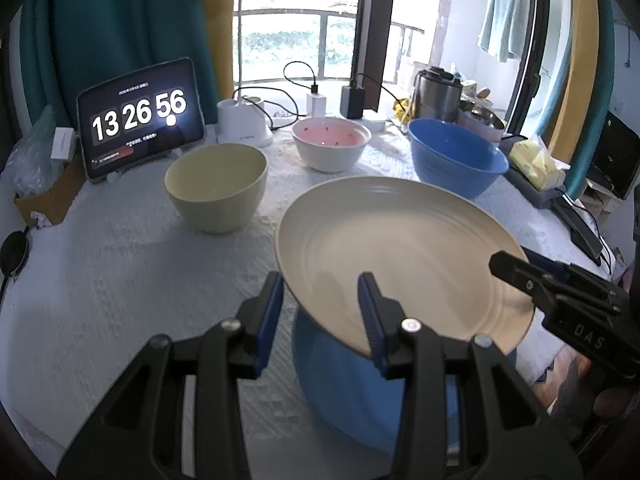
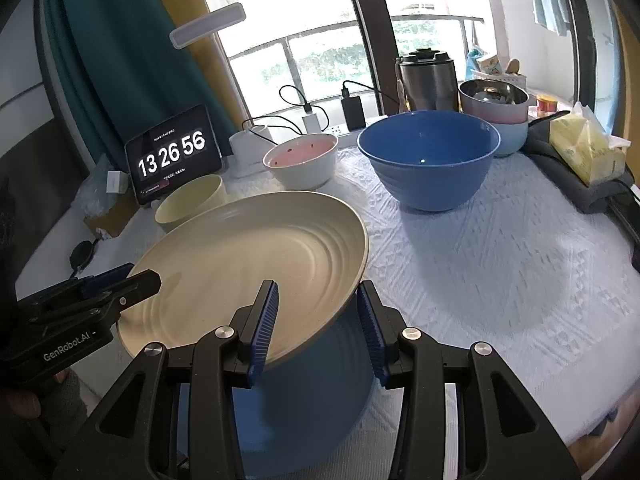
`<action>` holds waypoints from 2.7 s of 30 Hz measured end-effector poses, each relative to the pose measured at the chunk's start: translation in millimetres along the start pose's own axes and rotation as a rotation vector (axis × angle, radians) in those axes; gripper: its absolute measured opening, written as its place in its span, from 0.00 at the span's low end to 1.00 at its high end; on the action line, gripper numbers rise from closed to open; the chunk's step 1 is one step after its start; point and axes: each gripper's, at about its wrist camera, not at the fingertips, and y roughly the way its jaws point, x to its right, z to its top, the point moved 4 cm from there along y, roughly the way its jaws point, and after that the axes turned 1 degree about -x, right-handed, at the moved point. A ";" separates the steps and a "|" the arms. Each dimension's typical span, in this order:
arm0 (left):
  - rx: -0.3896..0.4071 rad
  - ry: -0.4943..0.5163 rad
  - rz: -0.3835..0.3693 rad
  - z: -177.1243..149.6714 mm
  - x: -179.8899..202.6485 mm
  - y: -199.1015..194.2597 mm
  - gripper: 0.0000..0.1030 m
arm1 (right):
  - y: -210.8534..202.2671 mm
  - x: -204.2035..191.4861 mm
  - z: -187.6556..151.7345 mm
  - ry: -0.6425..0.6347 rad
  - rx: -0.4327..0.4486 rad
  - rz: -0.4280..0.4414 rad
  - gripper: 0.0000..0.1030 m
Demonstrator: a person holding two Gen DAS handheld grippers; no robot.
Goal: Organize plates and bowls
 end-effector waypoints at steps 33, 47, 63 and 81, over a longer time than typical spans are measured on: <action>-0.046 0.006 -0.011 -47.8 5.1 -9.3 0.39 | -13.9 -3.3 -49.1 0.013 -0.042 -0.024 0.42; -0.097 0.021 -0.009 -57.4 9.2 3.9 0.39 | -6.0 0.1 -52.8 0.006 -0.056 -0.049 0.42; -0.071 -0.008 0.022 -54.4 -2.0 -0.2 0.40 | -5.3 5.3 -52.1 0.016 -0.058 -0.074 0.42; -0.105 -0.021 0.036 -53.3 -4.8 16.0 0.41 | 13.9 25.6 -56.9 0.051 -0.084 -0.113 0.48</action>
